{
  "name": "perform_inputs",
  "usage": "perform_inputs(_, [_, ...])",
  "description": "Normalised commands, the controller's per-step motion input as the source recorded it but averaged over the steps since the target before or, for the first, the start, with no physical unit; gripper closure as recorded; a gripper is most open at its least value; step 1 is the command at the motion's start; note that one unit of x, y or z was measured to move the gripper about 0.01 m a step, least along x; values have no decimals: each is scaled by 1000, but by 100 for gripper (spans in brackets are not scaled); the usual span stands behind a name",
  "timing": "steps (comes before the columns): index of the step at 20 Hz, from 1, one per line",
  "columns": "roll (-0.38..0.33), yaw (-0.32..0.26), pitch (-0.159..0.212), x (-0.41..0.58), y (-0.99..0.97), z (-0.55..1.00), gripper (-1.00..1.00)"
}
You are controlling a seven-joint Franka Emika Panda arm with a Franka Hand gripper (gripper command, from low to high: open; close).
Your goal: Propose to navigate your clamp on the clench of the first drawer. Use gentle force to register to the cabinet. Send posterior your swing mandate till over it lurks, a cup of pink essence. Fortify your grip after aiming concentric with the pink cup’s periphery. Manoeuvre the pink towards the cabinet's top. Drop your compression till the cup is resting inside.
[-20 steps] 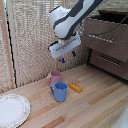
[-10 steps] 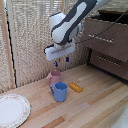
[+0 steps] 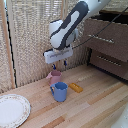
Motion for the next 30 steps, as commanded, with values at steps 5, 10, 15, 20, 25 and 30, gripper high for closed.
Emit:
perform_inputs(5, [23, -28, 71, -182, 3, -191, -100])
perform_inputs(10, [0, 4, -16, 191, -95, -320, -100])
perform_inputs(15, [22, 17, -2, 224, -199, -344, -100])
perform_inputs(20, [13, 26, 19, 19, -54, -119, 100])
perform_inputs(25, [11, 7, 1, -5, -28, 0, 100])
perform_inputs(30, [0, 0, 0, 0, -38, 1, 100])
